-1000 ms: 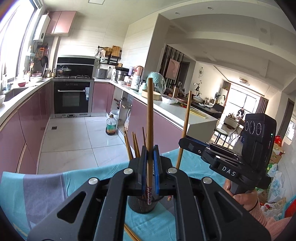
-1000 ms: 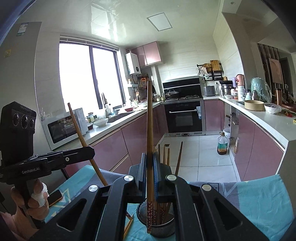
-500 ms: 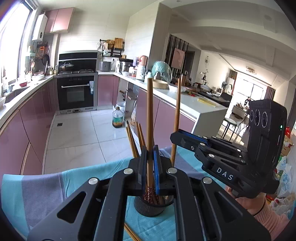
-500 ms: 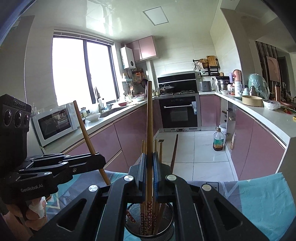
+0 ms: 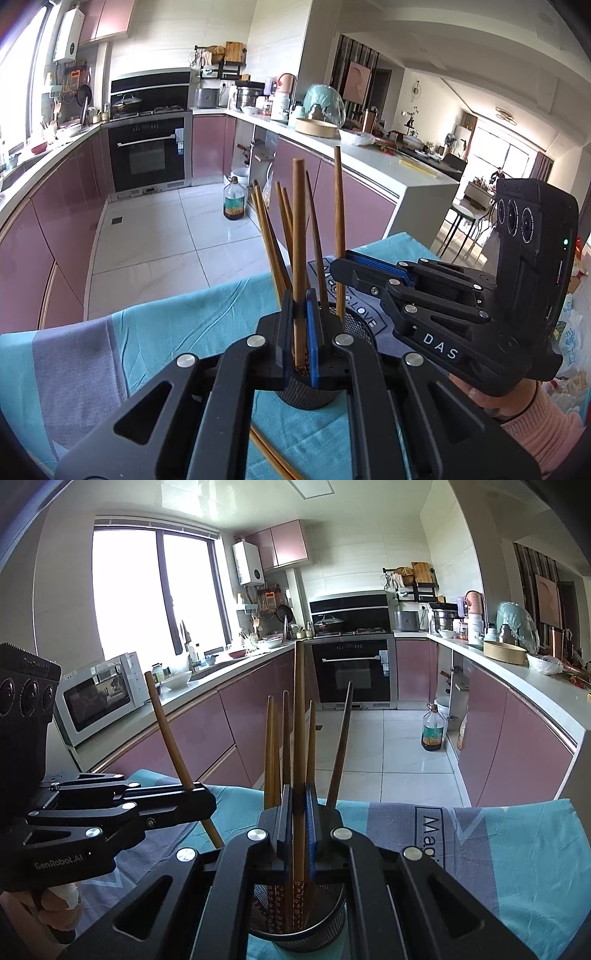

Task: Organize utensils
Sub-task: 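Lower both chopsticks into the black mesh cup and open both grippers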

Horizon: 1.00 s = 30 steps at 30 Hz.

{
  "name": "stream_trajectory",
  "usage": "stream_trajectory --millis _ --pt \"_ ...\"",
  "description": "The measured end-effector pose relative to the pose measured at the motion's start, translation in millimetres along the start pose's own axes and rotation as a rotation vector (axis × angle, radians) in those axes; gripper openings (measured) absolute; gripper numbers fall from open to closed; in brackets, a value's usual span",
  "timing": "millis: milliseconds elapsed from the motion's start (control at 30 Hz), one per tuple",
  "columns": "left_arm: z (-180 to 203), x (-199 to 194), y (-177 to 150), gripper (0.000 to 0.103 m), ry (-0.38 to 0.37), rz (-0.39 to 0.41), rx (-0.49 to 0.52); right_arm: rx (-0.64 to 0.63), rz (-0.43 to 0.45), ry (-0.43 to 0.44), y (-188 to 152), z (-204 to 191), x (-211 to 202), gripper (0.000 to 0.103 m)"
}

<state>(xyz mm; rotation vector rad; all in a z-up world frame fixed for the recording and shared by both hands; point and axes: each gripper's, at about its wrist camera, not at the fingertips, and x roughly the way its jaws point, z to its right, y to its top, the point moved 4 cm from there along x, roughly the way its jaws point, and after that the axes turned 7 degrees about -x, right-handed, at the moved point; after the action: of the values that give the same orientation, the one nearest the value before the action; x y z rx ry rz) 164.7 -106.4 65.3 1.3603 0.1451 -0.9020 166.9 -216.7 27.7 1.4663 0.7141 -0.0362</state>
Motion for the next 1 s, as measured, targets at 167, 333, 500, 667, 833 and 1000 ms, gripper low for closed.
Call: stream_trajectory --millis 167,333,500,667,833,1000 --pt "-2.1 14.1 -0.5 0.007 0.008 -0.030 -0.006 0.012 -0.026 -0.006 -5.0 0.3 3.9 0.006" --pt "-12.0 30.1 7.1 0.008 0.020 -0.040 -0.029 0.022 -0.043 -0.010 -6.8 3.1 8.3 0.007" --pt "-14.5 34.3 5.4 0.011 0.024 -0.042 -0.032 0.022 -0.041 -0.008 -6.3 1.2 8.8 0.008" --pt "-17.0 33.6 4.5 0.021 0.027 -0.031 -0.046 0.025 -0.040 -0.008 -5.1 1.2 9.1 0.013" --pt "-24.7 30.4 -0.4 0.030 0.040 -0.017 -0.062 0.026 -0.026 -0.012 -4.2 -0.7 5.5 0.019" --pt "-29.6 22.1 -5.1 0.035 0.055 0.011 -0.065 0.023 -0.008 -0.017 -2.1 0.5 1.1 0.025"
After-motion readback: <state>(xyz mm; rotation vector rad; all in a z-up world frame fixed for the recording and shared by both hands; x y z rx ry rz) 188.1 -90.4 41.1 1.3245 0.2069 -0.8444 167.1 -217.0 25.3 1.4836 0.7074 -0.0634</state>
